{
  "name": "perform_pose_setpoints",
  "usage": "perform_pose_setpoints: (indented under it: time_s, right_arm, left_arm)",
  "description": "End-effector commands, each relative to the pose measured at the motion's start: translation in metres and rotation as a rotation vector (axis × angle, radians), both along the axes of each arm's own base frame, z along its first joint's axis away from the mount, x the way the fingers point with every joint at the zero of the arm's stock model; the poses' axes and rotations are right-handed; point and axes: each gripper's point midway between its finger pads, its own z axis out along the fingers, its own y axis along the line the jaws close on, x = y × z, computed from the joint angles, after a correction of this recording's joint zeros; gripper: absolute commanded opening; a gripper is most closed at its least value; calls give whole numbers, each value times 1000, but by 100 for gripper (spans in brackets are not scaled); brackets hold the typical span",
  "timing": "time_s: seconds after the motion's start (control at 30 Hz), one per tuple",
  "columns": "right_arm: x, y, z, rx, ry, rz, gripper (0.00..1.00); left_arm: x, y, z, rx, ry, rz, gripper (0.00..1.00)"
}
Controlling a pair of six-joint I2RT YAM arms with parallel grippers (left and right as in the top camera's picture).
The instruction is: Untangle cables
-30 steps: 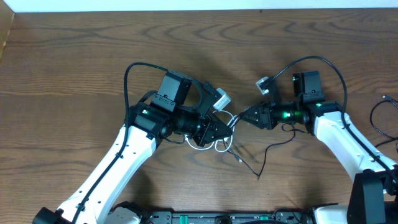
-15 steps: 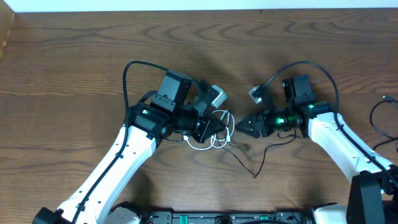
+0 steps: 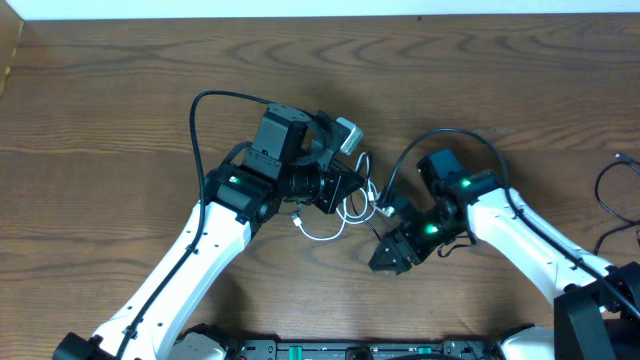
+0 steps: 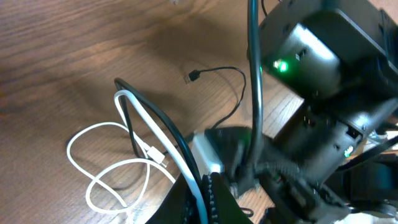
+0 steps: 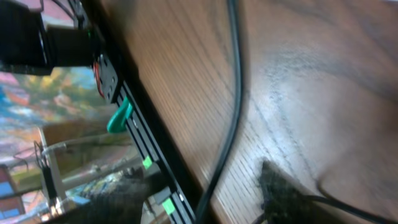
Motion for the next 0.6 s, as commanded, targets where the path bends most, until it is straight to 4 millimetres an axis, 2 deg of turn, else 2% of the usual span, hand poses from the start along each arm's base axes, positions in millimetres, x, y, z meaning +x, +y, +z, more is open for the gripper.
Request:
perform_pose_setpoints:
  time_s: [0.0,0.03,0.1,0.17,0.2,0.23,0.27,0.33,0.47,0.57]
  right_arm:
    - [-6,7,-2,1,-33,59,4]
    - [-5,6,-4,-14,-42,61,1]
    - [9,-16,-25,-215,-69,-31,1]
    - [31,-52,-45,-486,-114,-198,1]
    - [46,-84,-52,-688,-158,-355,1]
    - [55,-105,-53,-810,-187,-473,1]
    - [59,-116,-53,-867,-202,-540,1]
    - [65,-125,-51,-914,-218,-627,1]
    - [69,-129,-51,-914,-208,-686,1]
    - [73,-141,-50,-941,-200,-754,1]
  left_arm:
    - [4,-1,3,-2,-1,16,7]
    - [5,0,3,1,-2,21,8]
    - [9,5,1,10,-1,41,7]
    - [11,14,-3,22,22,64,8]
    - [11,21,-7,37,44,83,8]
    - [12,27,-10,55,58,103,7]
    - [14,34,-14,78,68,126,7]
    - [18,52,-24,137,92,189,8]
    - [22,71,-31,184,111,250,7]
    - [27,80,-32,187,116,282,8]
